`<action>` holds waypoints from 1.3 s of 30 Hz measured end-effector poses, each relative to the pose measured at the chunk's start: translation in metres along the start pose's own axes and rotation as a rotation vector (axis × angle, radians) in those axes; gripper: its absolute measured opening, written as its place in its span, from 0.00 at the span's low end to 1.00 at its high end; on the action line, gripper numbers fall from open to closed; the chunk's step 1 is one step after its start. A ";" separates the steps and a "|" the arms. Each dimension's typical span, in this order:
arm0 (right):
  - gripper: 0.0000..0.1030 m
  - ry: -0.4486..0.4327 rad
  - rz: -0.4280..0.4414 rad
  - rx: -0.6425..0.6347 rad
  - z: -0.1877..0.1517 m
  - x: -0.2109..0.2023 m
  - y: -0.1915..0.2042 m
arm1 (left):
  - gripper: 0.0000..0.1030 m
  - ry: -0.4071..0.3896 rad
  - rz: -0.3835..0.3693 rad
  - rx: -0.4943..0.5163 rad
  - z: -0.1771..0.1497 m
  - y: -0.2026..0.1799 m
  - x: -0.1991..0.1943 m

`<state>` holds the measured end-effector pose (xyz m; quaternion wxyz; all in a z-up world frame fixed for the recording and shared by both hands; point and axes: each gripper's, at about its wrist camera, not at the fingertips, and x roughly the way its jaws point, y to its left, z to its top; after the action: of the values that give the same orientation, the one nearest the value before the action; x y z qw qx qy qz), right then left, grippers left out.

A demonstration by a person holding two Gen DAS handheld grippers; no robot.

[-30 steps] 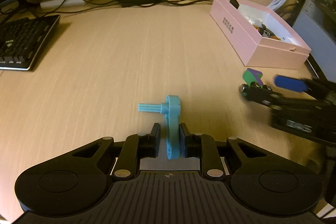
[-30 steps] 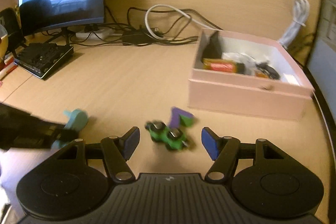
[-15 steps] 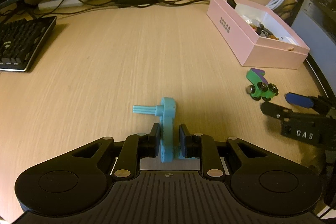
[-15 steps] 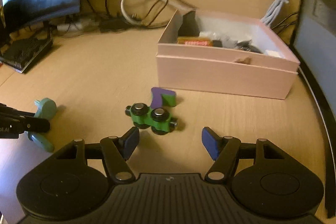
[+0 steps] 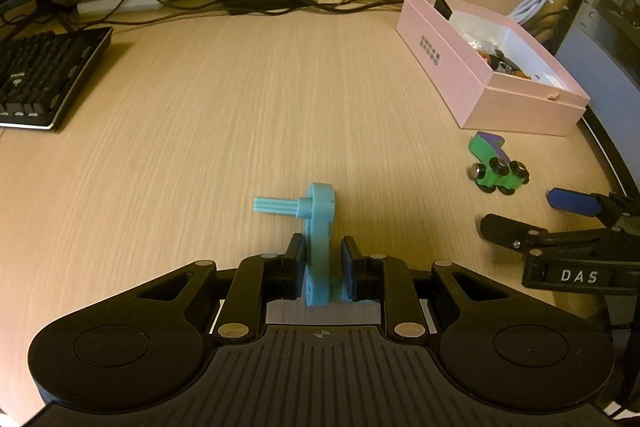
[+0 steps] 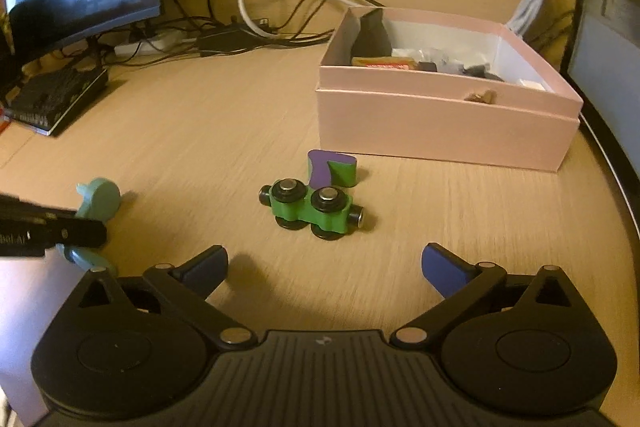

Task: Organize rigid objects
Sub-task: 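Grasp the green toy car with the right gripper while the left gripper holds the blue part, then drop the blue part into the pink box with the left gripper while the right gripper carries the car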

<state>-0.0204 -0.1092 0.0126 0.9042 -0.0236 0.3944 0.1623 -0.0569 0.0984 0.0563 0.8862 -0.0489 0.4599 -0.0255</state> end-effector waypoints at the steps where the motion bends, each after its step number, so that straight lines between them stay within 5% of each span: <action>1: 1.00 0.013 0.005 -0.001 0.002 0.001 -0.001 | 0.22 0.000 0.001 0.000 0.000 0.000 0.000; 13: 0.89 -0.067 -0.009 0.033 0.021 0.024 0.012 | 0.22 0.015 0.023 0.024 0.000 -0.005 0.000; 17: 0.60 -0.086 -0.054 -0.063 0.018 0.021 0.020 | 0.22 0.014 0.024 0.018 0.000 -0.006 0.000; 25: 0.60 -0.074 -0.037 -0.041 0.006 0.003 -0.016 | 0.22 0.000 0.010 0.011 -0.005 -0.002 -0.002; 34: 0.60 -0.081 -0.106 -0.023 0.004 0.004 -0.001 | 0.22 -0.001 0.016 0.022 -0.006 -0.004 -0.002; 39: 0.60 -0.096 -0.073 -0.024 0.011 -0.027 -0.007 | 0.22 0.005 0.057 0.115 -0.006 -0.017 0.000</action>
<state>-0.0279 -0.1219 0.0390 0.9270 -0.0409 0.3475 0.1350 -0.0618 0.0815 0.0552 0.8869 0.0154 0.4610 -0.0266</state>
